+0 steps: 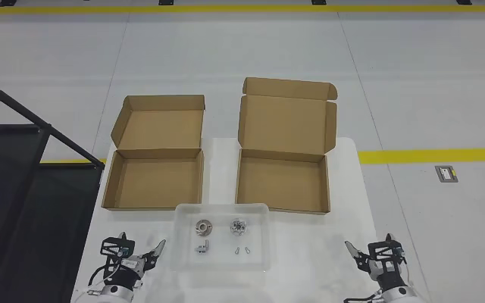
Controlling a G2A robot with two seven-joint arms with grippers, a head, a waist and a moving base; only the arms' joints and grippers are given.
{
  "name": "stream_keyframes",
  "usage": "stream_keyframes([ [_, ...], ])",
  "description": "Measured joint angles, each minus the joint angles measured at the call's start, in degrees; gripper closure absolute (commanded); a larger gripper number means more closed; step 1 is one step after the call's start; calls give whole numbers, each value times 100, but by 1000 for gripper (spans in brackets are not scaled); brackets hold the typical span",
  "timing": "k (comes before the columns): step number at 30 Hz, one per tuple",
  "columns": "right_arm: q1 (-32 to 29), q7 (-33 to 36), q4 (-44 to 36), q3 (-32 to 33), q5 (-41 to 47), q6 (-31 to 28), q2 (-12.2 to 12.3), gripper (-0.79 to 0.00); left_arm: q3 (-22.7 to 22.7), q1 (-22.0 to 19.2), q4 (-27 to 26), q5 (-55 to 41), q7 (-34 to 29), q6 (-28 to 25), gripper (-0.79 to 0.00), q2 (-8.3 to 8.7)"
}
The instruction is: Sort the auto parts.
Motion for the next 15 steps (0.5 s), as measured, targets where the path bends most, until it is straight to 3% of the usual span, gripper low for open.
stream_keyframes([
  [8,1,-3,-10,-4,7,-12,0,-785,5,20,-26,-55,68,-58,-785,-3],
  [15,213,384,-527,213,327,-685,33,-785,-190,249,-166,-506,537,-407,-785,-17],
])
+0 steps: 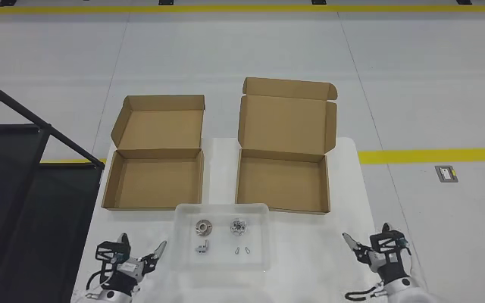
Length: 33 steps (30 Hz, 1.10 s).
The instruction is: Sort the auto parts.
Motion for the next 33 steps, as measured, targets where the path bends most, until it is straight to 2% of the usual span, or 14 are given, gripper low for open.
stream_keyframes([
  [6,180,689,-783,29,404,-1053,53,-785,-389,166,-256,-517,290,-304,-785,1],
  [13,638,1747,-1545,-441,991,-2096,98,-785,-793,414,-525,-864,624,-642,-785,-3],
  [19,1233,2738,-1555,-1061,1334,-2333,99,-785,-942,485,-564,-874,658,-742,-785,-3],
  [33,1219,2644,-1559,-1051,1327,-2324,98,-785,-930,473,-564,-888,637,-760,-785,-3],
])
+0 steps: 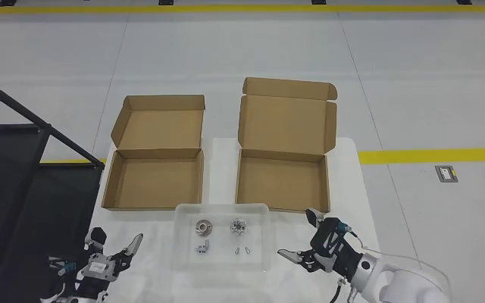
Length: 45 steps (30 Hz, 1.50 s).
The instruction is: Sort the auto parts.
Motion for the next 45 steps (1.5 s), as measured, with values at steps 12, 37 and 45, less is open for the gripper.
stream_keyframes([
  [12,1450,826,167,-1587,1103,-70,-135,-785,122,-244,141,127,-111,421,-785,-54],
  [37,3597,1580,2687,-3478,1655,549,-561,-785,-43,-217,252,-40,-153,818,-785,-122],
  [45,3699,1502,2784,-4093,346,899,-684,-785,103,-337,322,98,-39,896,-785,-154],
])
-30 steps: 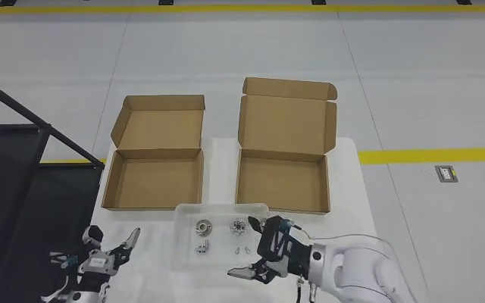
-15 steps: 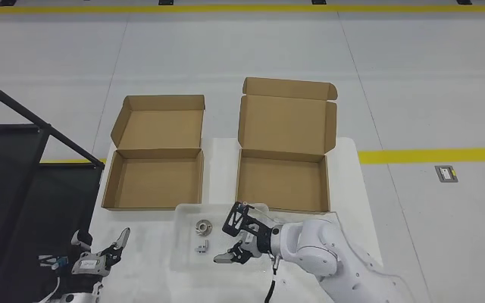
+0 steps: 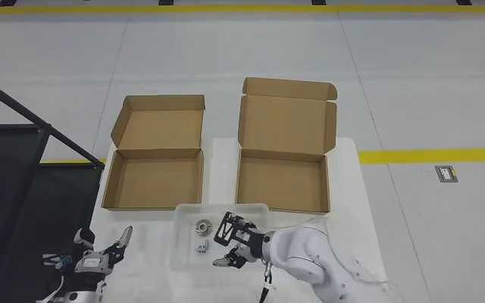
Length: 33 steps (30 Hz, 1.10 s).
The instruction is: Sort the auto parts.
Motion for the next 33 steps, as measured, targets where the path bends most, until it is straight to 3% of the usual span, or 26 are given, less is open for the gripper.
stream_keyframes([
  [8,475,494,657,-684,-407,815,-332,-785,-4,-53,108,56,25,192,-785,-37],
  [17,631,614,1103,-857,-870,1559,-538,-785,-27,-69,131,54,22,279,-785,-57],
  [23,617,751,1285,-834,-1092,1741,-602,-785,-26,-69,131,55,22,277,-785,-57],
  [33,488,186,1630,-732,-1452,1745,-669,-785,-26,-69,131,55,23,277,-785,-57],
])
